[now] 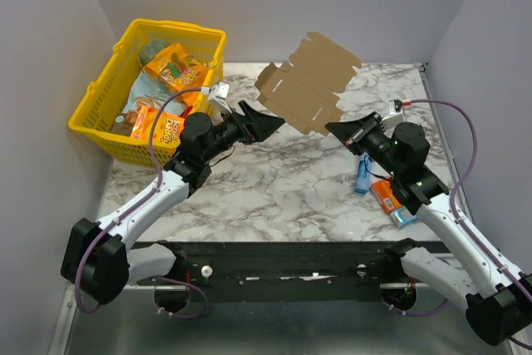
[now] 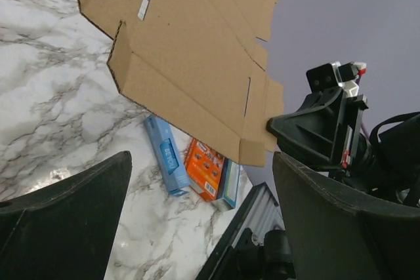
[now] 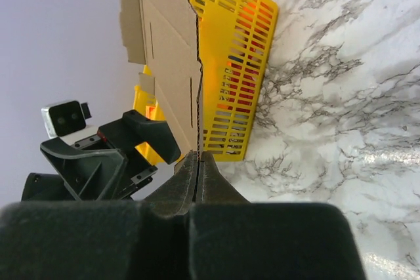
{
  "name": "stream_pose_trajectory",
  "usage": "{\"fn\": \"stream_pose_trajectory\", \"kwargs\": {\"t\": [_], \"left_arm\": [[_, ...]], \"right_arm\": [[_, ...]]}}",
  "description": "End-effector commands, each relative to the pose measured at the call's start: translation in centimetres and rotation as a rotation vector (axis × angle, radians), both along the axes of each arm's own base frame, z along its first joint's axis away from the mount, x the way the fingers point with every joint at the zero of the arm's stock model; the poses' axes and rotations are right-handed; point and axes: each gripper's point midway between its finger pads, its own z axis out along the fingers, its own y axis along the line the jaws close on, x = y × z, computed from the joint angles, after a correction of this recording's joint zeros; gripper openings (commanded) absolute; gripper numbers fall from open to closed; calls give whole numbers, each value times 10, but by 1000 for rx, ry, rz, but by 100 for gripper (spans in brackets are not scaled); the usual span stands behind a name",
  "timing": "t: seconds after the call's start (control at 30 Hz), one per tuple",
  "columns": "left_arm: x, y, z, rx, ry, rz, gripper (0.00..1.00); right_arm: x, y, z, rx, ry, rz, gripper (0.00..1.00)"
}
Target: Fold the paper box
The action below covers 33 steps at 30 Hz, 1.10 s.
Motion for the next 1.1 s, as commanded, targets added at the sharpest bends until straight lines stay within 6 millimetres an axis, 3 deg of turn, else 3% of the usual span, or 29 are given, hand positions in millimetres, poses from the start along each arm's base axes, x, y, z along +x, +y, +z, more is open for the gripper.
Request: {"fn": "stream_pose_trajectory", "kwargs": {"t": [0.0,0.2,0.37,0.5,0.6,0.63,0.73,0.83,0.87,0.93,0.97,1.0,1.03,1.07], "left_arm": [[3,-18,37,-106,-70,-23,96],[10,-32,34,-130,-52,-23,85],[15,-41,40,-117,-90,4,60],[21,-42,42,-147,-104,27,55],[22,-48,44,-140,-121,5,33],[23,-49,41,-131,-125,4,20],[23,-49,42,-119,-148,-2,1],[20,-46,46,-76,-212,-14,0],[20,-43,39,-23,-218,-16,0],[16,-32,45,31,-245,-47,0],[14,-27,28,101,-195,-67,0],[5,-25,33,148,-238,-140,0],[8,-13,31,195,-243,-150,0],[-1,-7,5,275,-145,-205,0]], "right_arm": [[-7,0,16,64,-60,2,1],[-10,0,14,71,-62,12,1],[-12,3,8,83,-50,30,1],[-13,4,0,68,-39,39,1],[-14,4,-10,62,-19,43,1],[-15,5,-12,60,-14,47,1],[-16,6,-17,37,-26,62,1],[-17,4,-19,-24,-45,68,11],[-17,1,-21,-76,-67,63,30],[-19,-9,-24,-149,-56,35,58],[-20,-13,-25,-227,-94,41,75],[-24,-16,-27,-283,-101,50,79],[-26,-20,-12,-321,-149,48,80],[-28,-24,-9,-408,-206,66,82]]}}
